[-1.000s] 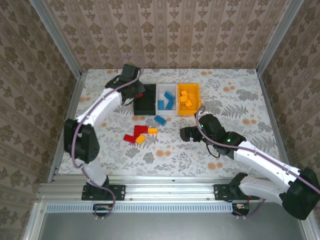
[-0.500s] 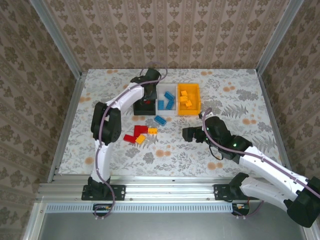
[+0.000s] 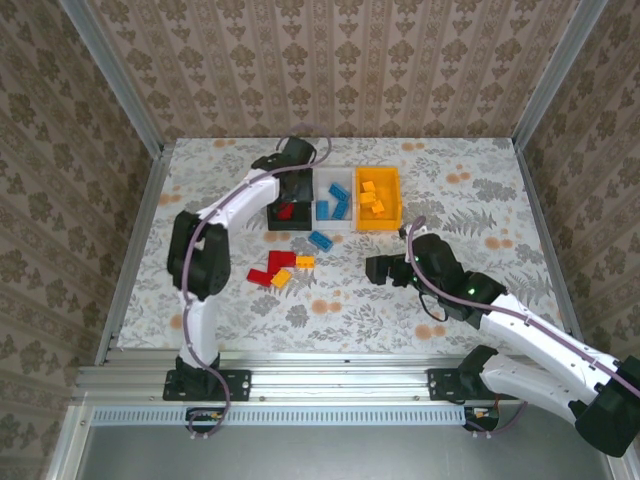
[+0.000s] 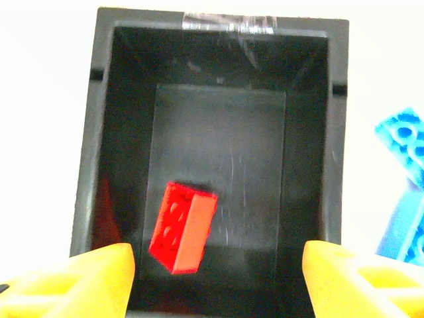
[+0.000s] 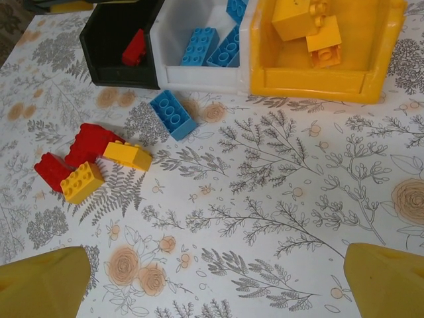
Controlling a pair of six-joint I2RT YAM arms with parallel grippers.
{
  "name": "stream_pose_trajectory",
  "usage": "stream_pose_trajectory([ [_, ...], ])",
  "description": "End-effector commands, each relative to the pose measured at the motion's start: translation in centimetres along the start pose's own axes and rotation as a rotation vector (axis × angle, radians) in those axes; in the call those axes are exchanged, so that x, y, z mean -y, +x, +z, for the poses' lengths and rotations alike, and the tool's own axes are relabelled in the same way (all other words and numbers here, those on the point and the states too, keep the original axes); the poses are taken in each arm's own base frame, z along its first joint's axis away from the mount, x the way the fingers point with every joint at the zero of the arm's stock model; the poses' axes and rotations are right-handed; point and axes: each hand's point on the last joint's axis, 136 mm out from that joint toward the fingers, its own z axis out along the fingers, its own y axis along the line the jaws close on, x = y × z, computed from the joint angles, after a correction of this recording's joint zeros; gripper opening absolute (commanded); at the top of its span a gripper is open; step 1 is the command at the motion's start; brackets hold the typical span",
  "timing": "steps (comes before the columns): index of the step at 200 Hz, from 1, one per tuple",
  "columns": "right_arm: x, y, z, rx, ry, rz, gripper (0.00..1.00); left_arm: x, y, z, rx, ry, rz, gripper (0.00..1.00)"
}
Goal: Sort the legos into containers by color
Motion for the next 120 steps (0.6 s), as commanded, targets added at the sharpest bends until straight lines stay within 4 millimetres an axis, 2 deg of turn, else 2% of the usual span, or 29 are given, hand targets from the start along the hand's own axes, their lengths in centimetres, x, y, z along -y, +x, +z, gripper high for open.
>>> stream_pose_trajectory([
  [1,-0.6,1.1,0.1,-0.034,-0.021,-0.016,1.00,-0.9,1.4,-4.9,0.029,0.078,0.000,0.77],
  [23,-1.1,1.6,0.7,-0.051,-0.027,-0.030,1.00,-3.4,8.1,-5.8,-0.043,0.119,-0.157,0.77],
  [53,-1.5,2.4,2.0,-0.082,-0.030,-0.047,1.00,-7.6,18.8,-6.1,-0.188,0.040,-0.537,0.76],
  [72,-2.3,3.0,3.2,-0.111,-0.045,-0.055,1.00,-8.6,23.2,-6.0,-0.216,0.034,-0.752,0.74],
  [92,-3.0,3.5,4.0,-0.138,-0.054,-0.069,1.00,-10.1,24.9,-5.8,-0.184,0.003,-0.943,0.68],
  [120,-3.9,3.7,4.3,-0.149,-0.057,-0.100,1.00,-11.3,23.5,-6.4,-0.095,-0.037,-1.084,0.65],
])
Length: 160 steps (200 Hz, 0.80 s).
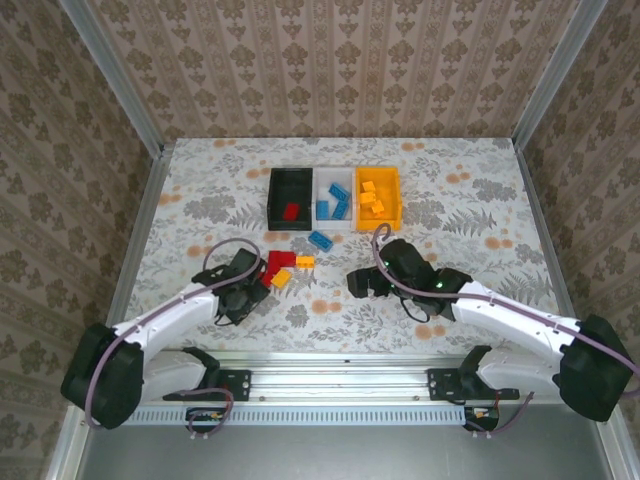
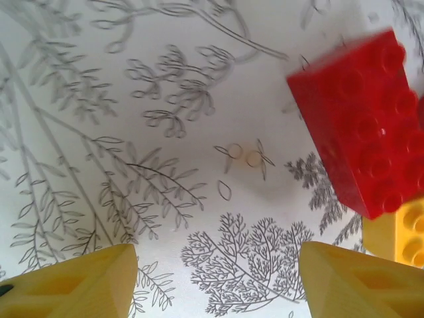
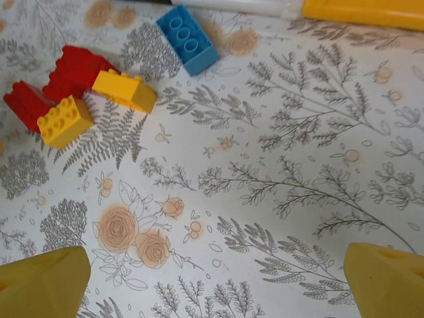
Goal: Sort the legos into containers by color
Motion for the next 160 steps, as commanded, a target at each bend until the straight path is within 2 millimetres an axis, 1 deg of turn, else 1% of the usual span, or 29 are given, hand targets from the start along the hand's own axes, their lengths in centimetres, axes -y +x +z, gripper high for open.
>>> stream_pose_trajectory([
  [1,-1.6,-1.3,-0.3,0.031,-0.038,-0.019,1.00,2.2,-2.2,-1.5,0.091,0.090,-0.286,0.65],
  [19,-1.6,-1.4,-0.4,0.036,-0.031,-0.024,1.00,2.5,-2.9,-1.6,0.121,0.108,-0.375,0.61],
  [35,-1.5,-1.3,-0.5,0.040,-0.025,-0.023,1.00,2.2,-3.1,-1.1,0.125,0.106,-0.456,0.59],
  [59,-1.2,-1.2,-0.8,0.045,-0.015,-0.022,1.00,2.3,-3.2,-0.2,0.094,0.091,-0.529,0.57],
  [72,-1.0,-1.1,-1.1,0.051,-0.009,-0.024,1.00,2.9,-3.8,0.0,0.094,0.108,-0.547,0.58],
  [90,-0.7,-1.1,-1.5,0.059,-0.001,-0.026,1.00,3.9,-4.7,0.0,0.090,0.113,-0.541,0.62],
  [112,-0.3,-0.9,-1.8,0.065,0.010,-0.027,1.00,5.3,-5.2,-0.2,0.071,0.122,-0.513,0.67],
  [126,-0.1,-0.7,-1.9,0.068,0.014,-0.028,1.00,5.9,-5.4,-0.2,0.072,0.127,-0.499,0.69],
  [140,0.0,-0.6,-1.9,0.068,0.016,-0.025,1.00,6.3,-5.3,0.2,0.059,0.123,-0.486,0.70],
  [142,0.1,-0.5,-1.9,0.067,0.017,-0.024,1.00,6.1,-5.8,0.4,0.064,0.119,-0.504,0.70],
  [144,0.1,-0.5,-1.9,0.068,0.017,-0.025,1.00,6.0,-5.9,0.4,0.063,0.117,-0.508,0.70],
  [160,0.1,-0.5,-2.0,0.071,0.017,-0.024,1.00,6.2,-5.6,1.0,0.032,0.102,-0.510,0.68],
])
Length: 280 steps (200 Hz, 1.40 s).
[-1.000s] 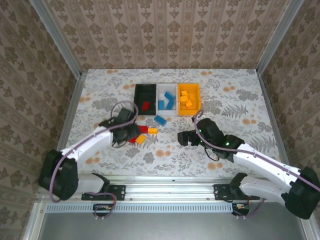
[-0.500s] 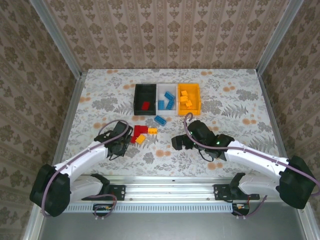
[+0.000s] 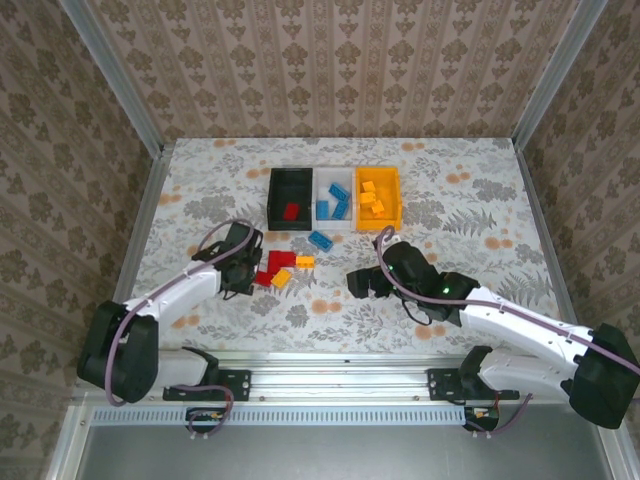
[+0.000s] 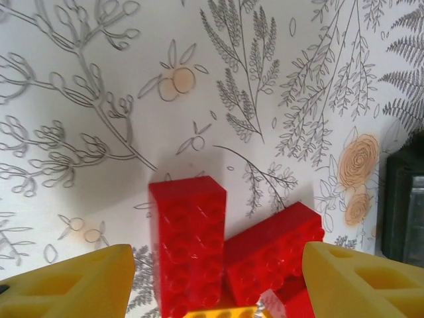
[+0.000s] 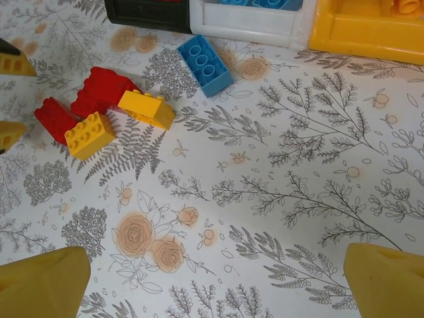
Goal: Sort the legos into containers by color
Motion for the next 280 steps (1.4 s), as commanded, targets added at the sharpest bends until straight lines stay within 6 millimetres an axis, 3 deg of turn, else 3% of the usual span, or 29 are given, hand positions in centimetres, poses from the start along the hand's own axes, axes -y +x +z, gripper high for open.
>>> stream_pose_trajectory([
  [1,0.8,0.5,-0.3,0.000,0.033,-0.012,1.00,0.1,0.1,0.7,-0.031,-0.031,-0.012,0.68],
  [67,1.3,0.3,-0.7,0.024,0.054,-0.009,1.00,-0.9,0.4,2.5,-0.042,-0.073,-0.018,0.62],
  [98,1.5,0.5,-0.7,0.018,0.060,-0.009,1.00,-0.9,0.8,3.5,-0.061,-0.080,-0.013,0.50],
  [160,1.6,0.4,-0.8,0.024,0.064,-0.005,1.00,-1.6,0.7,3.8,-0.070,-0.081,0.007,0.42],
  [239,1.6,0.2,-0.8,0.026,0.068,-0.004,1.00,-1.6,-0.8,1.3,-0.011,-0.013,0.057,0.36],
  [258,1.5,0.1,-0.8,0.027,0.066,-0.007,1.00,-0.7,-1.4,0.0,0.008,0.027,0.086,0.36],
  [280,1.5,0.2,-0.7,0.027,0.069,-0.009,1.00,1.8,-2.1,-2.0,0.051,0.103,0.147,0.36],
])
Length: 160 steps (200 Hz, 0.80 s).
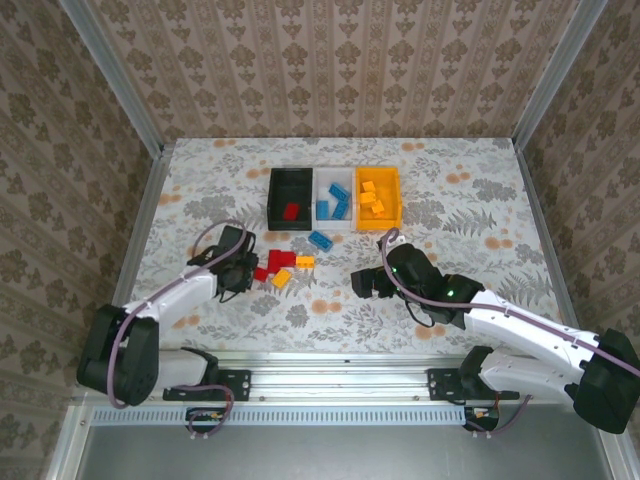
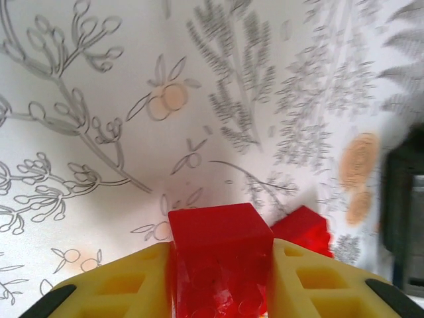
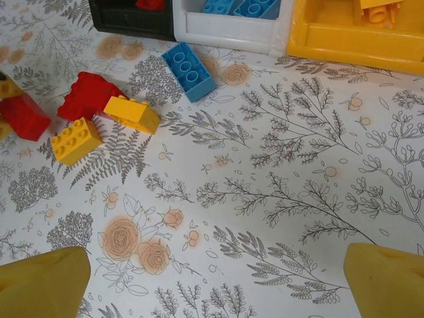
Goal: Sort the legos into containers by color
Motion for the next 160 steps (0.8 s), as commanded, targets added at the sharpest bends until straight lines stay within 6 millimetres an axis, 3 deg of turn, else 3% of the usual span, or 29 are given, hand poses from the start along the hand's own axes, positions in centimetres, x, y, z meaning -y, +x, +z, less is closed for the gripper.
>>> stream_pose_trajectory([
  [1,0.6,0.3,0.0,0.000,0.033,-0.008,1.00,2.0,-1.5,-2.1,0.073,0.041,0.086,0.35],
  [22,0.6,0.4,0.4,-0.007,0.036,-0.006,1.00,5.4,-2.0,-3.5,0.098,0.083,0.164,0.35],
  [46,0.5,0.2,0.4,0.004,0.033,-0.005,1.00,10.4,-1.7,-3.7,0.098,0.119,0.264,0.35],
  [84,0.8,0.2,0.2,0.003,0.044,-0.009,1.00,17.5,-0.3,-0.5,0.056,0.174,0.436,0.36],
  [112,1.0,0.9,0.0,-0.007,0.040,0.008,1.00,20.6,0.3,2.5,0.038,0.153,0.549,0.37],
  [134,1.4,1.3,-0.4,-0.003,0.046,0.013,1.00,23.1,1.3,3.4,0.054,0.167,0.665,0.39],
  [160,1.6,1.5,-0.4,-0.004,0.051,0.015,1.00,24.1,1.3,4.6,0.084,0.118,0.736,0.48],
])
